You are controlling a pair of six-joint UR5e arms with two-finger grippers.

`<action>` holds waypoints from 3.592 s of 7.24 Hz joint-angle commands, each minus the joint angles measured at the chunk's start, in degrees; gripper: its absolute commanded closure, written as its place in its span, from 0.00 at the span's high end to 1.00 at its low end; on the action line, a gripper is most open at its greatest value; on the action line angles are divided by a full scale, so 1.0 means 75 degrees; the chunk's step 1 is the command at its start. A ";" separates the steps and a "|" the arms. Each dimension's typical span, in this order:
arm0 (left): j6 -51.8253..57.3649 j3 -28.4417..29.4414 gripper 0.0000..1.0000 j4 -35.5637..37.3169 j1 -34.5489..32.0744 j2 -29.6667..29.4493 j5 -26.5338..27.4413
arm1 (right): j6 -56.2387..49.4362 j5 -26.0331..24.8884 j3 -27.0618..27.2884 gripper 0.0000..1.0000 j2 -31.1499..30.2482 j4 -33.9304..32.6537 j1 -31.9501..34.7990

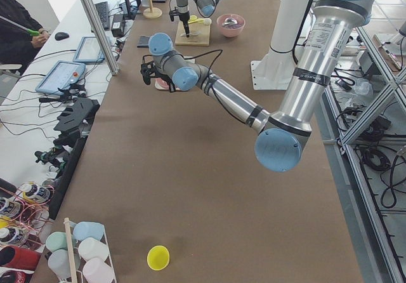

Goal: Stack pink bowl on green and place spoon
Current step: 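Grasp the white spoon with the right gripper while the left holds the bowl, then set the pink bowl on the green bowls while the right gripper lifts the spoon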

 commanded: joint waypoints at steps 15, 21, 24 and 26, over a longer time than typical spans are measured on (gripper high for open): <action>-0.1612 0.1440 0.00 -0.0813 0.2487 -0.2214 0.1652 | 0.1077 0.0337 0.0787 0.00 0.0718 -0.0064 0.1290; -0.1776 0.2099 0.00 -0.1401 0.3004 -0.2590 0.1910 | 0.1301 0.0337 0.0799 0.00 0.0836 0.0007 0.1208; -0.1776 0.2543 0.00 -0.2068 0.3004 -0.2578 0.1922 | 0.1301 0.0337 0.0799 0.00 0.0836 0.0007 0.1208; -0.1764 0.2895 0.00 -0.2596 0.3004 -0.2601 0.1933 | 0.1301 0.0337 0.0822 0.00 0.0836 0.0007 0.1185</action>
